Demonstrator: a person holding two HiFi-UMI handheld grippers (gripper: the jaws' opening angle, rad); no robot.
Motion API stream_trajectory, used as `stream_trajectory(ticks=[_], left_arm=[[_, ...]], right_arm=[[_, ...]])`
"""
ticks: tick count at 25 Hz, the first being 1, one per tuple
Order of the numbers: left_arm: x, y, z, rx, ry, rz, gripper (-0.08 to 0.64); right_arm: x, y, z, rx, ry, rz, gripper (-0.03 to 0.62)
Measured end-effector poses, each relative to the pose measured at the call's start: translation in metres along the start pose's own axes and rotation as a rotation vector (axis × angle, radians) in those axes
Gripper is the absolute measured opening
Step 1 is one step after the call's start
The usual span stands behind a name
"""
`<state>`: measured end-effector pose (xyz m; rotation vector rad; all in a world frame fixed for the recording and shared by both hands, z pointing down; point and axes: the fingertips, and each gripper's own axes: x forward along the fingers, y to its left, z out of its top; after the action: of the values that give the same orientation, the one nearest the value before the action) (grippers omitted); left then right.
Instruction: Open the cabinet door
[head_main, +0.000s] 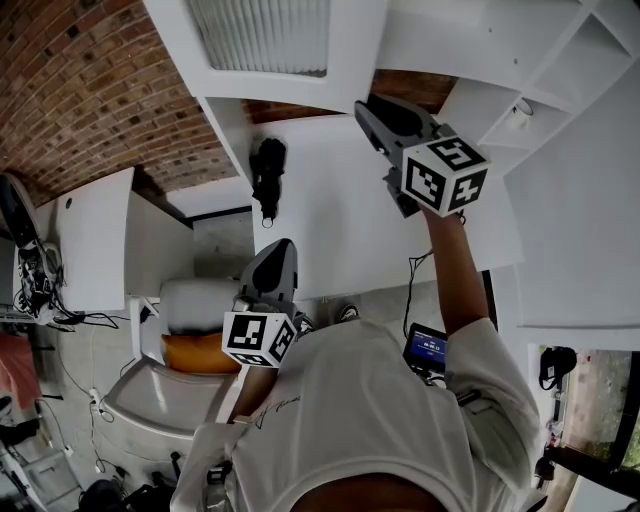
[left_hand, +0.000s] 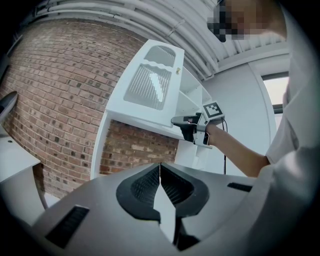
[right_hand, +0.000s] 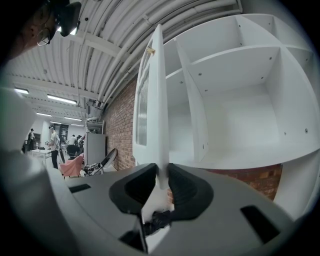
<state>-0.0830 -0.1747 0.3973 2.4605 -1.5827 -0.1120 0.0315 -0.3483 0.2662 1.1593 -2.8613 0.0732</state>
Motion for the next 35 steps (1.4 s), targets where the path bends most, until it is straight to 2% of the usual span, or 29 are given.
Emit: stream_trajectory(ticks=[35], left_arm=[[0.007,-0.005,-0.006,-0.006,0.022,-0.027,0.017]], right_arm=[[-0.022,0.042,-0.005,-0.057,0.0,0.089,0.071]])
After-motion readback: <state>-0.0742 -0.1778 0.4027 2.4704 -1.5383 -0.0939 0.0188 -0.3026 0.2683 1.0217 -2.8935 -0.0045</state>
